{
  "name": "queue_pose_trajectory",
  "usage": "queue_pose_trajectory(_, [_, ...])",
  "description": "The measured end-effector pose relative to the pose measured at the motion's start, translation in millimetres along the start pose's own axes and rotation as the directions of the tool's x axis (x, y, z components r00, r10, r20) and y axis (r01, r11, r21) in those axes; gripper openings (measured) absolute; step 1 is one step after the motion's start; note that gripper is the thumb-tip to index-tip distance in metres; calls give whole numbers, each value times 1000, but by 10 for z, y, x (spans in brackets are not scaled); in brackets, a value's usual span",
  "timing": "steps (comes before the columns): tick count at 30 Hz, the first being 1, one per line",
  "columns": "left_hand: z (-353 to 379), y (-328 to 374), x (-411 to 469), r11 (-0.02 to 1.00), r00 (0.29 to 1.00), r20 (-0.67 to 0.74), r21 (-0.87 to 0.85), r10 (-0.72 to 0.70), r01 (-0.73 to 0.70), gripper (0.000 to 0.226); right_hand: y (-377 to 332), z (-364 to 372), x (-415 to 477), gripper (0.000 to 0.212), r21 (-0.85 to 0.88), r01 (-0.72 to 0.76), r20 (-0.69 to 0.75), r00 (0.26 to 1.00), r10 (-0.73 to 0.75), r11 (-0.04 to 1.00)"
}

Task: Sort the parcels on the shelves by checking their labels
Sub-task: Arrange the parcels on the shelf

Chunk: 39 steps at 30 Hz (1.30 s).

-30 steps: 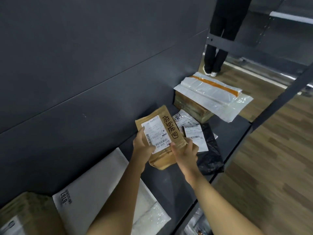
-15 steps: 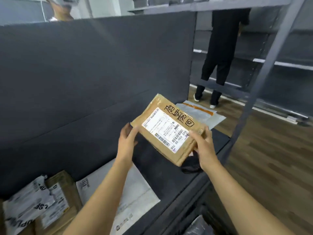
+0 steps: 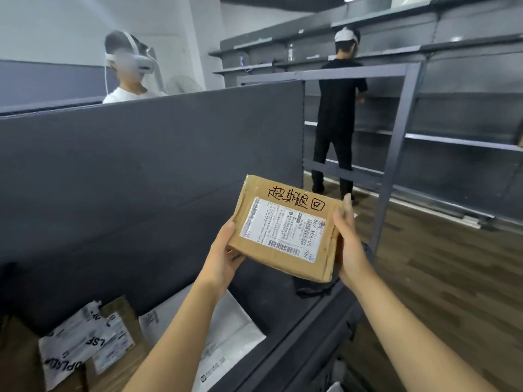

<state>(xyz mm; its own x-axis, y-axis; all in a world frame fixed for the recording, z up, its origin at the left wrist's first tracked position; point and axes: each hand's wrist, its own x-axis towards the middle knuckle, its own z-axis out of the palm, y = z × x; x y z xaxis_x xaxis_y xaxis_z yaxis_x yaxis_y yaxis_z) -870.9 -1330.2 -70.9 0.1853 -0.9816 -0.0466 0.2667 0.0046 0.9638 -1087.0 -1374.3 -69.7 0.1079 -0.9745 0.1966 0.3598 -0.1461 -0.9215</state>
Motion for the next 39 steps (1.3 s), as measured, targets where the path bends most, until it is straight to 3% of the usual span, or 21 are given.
queue_pose_trajectory(3, [147, 244, 22, 966, 978, -87, -196, -190, 171, 44, -181, -8, -10, 43, -6, 73, 24, 997, -72, 997])
queue_pose_trajectory(6, [230, 458, 44, 932, 943, -100, -214, -318, 292, 47, -404, 128, 11, 45, -133, 55, 79, 996, -45, 990])
queue_pose_trajectory(9, [215, 555, 107, 942, 949, -95, -179, -302, 282, 54, -543, 268, 23, 70, -169, 35, 83, 996, -21, 985])
queue_pose_trajectory(13, [137, 593, 133, 950, 954, -89, -157, -287, 271, 54, -533, 366, -33, 66, -157, 34, 59, 998, -25, 987])
queue_pose_trajectory(16, [-19, 567, 143, 937, 954, -55, -216, -294, 276, 53, -560, 504, -94, 70, -280, 90, 65, 995, -74, 956])
queue_pose_trajectory(22, [-181, 442, 174, 884, 954, 62, -364, -292, 294, 51, -568, 849, -181, 119, -464, 190, 13, 978, -208, 865])
queue_pose_trajectory(25, [-197, 434, 174, 883, 960, 81, -378, -269, 279, 48, -554, 864, -147, 115, -468, 208, 24, 974, -223, 859])
queue_pose_trajectory(28, [-211, 453, 172, 904, 971, 47, -356, -235, 236, 46, -540, 746, -75, 104, -407, 141, 16, 989, -148, 903])
queue_pose_trajectory(34, [-114, 497, 36, 983, 1000, -2, -182, 20, -20, 30, -259, 477, 89, 36, -135, -47, 2, 999, 48, 990])
queue_pose_trajectory(39, [-166, 469, -32, 995, 999, -23, -95, 36, -38, 44, -168, 514, 144, 36, -52, -190, -79, 979, 185, 981])
